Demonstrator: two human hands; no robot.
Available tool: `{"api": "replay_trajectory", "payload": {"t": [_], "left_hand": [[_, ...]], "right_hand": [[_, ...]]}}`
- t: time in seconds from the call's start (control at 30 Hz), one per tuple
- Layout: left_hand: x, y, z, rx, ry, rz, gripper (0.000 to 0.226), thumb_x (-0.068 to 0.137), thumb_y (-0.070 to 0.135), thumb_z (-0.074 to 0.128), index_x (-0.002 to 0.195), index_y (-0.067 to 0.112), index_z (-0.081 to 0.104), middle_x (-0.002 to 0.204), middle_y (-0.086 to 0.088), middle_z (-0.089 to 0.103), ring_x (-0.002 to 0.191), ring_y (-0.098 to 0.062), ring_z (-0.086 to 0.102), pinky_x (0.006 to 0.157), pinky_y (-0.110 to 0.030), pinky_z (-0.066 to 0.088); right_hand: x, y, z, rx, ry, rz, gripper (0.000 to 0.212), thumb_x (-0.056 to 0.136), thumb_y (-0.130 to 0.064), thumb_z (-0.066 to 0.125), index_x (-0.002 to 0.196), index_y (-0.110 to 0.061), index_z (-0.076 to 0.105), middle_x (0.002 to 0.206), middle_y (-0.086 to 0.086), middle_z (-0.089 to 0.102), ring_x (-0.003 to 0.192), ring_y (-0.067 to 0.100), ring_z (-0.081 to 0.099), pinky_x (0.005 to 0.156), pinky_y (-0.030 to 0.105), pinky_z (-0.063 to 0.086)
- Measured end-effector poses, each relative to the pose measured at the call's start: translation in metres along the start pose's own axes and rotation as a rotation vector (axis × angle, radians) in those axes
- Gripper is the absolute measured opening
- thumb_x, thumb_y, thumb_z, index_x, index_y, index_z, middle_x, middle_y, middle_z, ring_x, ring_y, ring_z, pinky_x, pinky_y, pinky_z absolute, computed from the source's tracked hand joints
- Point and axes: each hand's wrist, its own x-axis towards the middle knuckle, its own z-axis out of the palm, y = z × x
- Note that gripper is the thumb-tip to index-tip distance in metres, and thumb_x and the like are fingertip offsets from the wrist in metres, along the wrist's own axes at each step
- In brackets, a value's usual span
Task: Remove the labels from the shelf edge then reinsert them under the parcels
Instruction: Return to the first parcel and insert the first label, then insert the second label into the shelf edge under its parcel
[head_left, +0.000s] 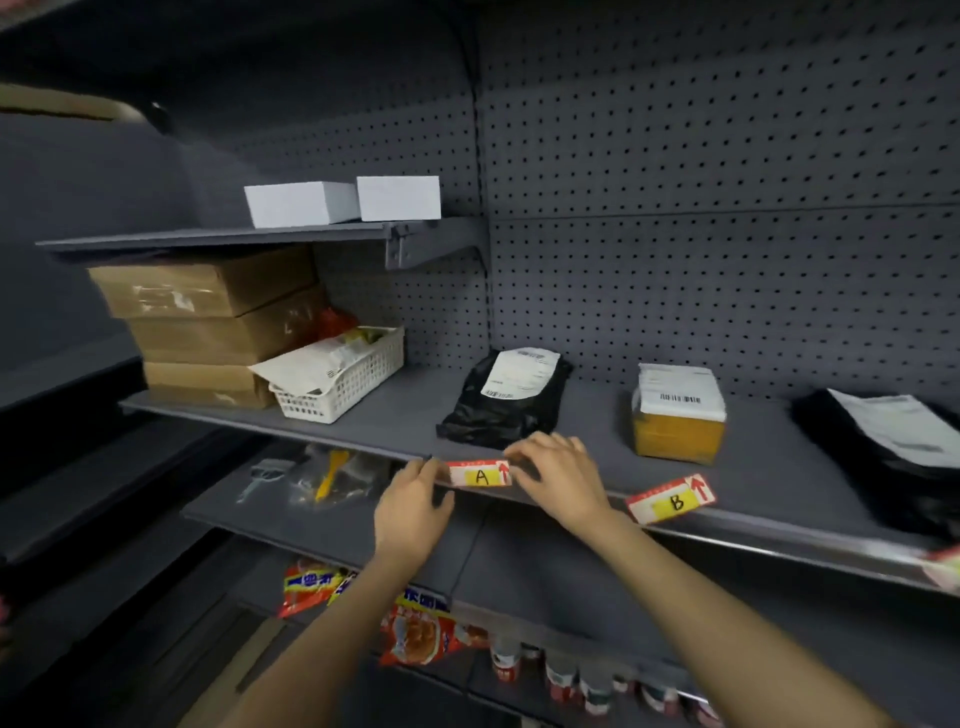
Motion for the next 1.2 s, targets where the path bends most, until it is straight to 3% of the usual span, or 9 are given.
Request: {"api": "replay_trajectory", "payload": {"t": [0.37,0.67,0.83,1.0,1.2], "left_hand": [[0.029,-0.023,0.003,-0.098,-0.075,0.280,0.032,0.085,0.026,0.061,0.116,0.020,0.058,0.111,-0.001,0.061,0.102,-0.019,0.057,0.079,-0.033,0.051],[0.033,-0.038,0.008,0.020,-0.052,0.466,0.029,0.081,0.017,0.063,0.111,0.018,0.061,0.101,-0.002,0.061,0.089,-0.022,0.059,0.077,-0.034,0.049],[0.028,-0.038,0.007,0.004,-0.079,0.448,0.035,0.084,0.021,0.060,0.119,0.020,0.056,0.109,-0.001,0.058,0.099,-0.021,0.055,0.086,-0.034,0.047],[0.015,-0.021,0.010,-0.069,-0.056,0.319,0.043,0.083,0.024,0.060,0.124,0.017,0.049,0.118,-0.004,0.056,0.110,-0.022,0.053,0.101,-0.037,0.040],[-0.005,0.056,0.023,-0.234,-0.121,0.452,0.046,0.082,0.020,0.057,0.126,0.021,0.045,0.125,0.000,0.054,0.116,-0.020,0.049,0.100,-0.035,0.039]], "right_hand": [[0.006,-0.032,0.015,-0.155,0.092,0.171,0.010,0.087,-0.026,0.061,0.095,-0.027,0.067,0.096,-0.004,0.068,0.094,0.018,0.056,0.086,0.029,0.032],[-0.007,-0.037,0.028,-0.254,0.148,0.184,0.013,0.079,-0.018,0.070,0.090,-0.024,0.073,0.082,-0.004,0.070,0.081,0.020,0.061,0.084,0.030,0.035],[-0.010,-0.038,0.027,-0.298,0.146,0.118,0.014,0.078,-0.016,0.071,0.091,-0.022,0.073,0.078,-0.002,0.070,0.074,0.022,0.063,0.084,0.028,0.029],[-0.018,-0.038,0.013,-0.361,0.149,0.085,0.015,0.086,-0.025,0.061,0.098,-0.023,0.070,0.087,-0.003,0.070,0.083,0.021,0.062,0.088,0.030,0.027],[-0.062,-0.008,-0.030,-0.355,0.326,0.296,0.015,0.084,-0.022,0.063,0.099,-0.023,0.067,0.095,-0.003,0.066,0.091,0.021,0.061,0.089,0.030,0.028]]}}
